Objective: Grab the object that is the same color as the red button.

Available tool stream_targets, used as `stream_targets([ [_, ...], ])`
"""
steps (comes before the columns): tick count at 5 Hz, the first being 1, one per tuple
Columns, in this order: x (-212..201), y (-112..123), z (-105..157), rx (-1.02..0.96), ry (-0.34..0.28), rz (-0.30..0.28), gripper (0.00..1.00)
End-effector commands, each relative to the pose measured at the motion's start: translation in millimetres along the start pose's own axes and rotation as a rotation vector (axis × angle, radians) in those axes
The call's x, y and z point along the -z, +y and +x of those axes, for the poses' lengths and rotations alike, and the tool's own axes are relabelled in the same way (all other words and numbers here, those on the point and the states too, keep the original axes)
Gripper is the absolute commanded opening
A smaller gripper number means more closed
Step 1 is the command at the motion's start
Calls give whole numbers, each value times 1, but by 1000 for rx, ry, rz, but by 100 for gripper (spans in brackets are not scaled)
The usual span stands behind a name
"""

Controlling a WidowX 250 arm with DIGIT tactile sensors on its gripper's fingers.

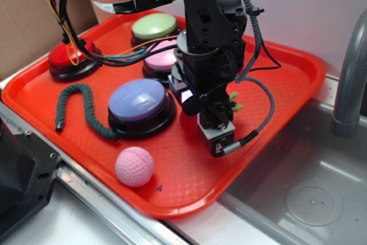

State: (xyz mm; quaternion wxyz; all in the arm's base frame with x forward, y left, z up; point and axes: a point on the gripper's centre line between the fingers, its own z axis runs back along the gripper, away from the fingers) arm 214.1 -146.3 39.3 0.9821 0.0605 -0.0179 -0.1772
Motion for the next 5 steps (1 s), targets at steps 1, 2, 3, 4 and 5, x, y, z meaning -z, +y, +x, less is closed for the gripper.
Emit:
stream_targets([
  [1,24,6,14,-42,-78,-7,0],
  [2,0,15,8,-38,-104,2,0],
  [3,-49,29,0,-58,-129,-51,0],
  [4,-96,51,-16,-118,-71,-80,0],
  [5,-144,75,-36,-197,-64,-94,0],
])
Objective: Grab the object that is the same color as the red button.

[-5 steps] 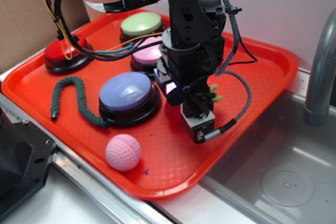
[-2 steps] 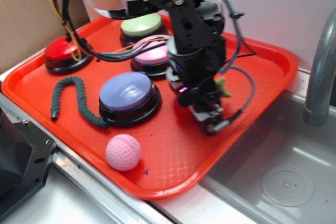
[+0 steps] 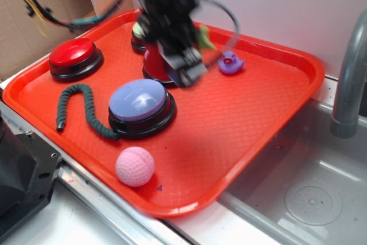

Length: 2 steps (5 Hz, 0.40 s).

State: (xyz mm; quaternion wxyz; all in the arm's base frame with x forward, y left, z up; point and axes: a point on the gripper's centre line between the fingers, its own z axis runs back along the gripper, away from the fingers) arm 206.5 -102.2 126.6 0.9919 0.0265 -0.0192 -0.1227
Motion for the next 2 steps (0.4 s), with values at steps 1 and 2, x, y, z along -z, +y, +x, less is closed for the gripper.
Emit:
stream_targets([
  [1,-90,41,-32,-166,-98,20,0],
  [2,-89,51,-35,-168,-53,6,0],
])
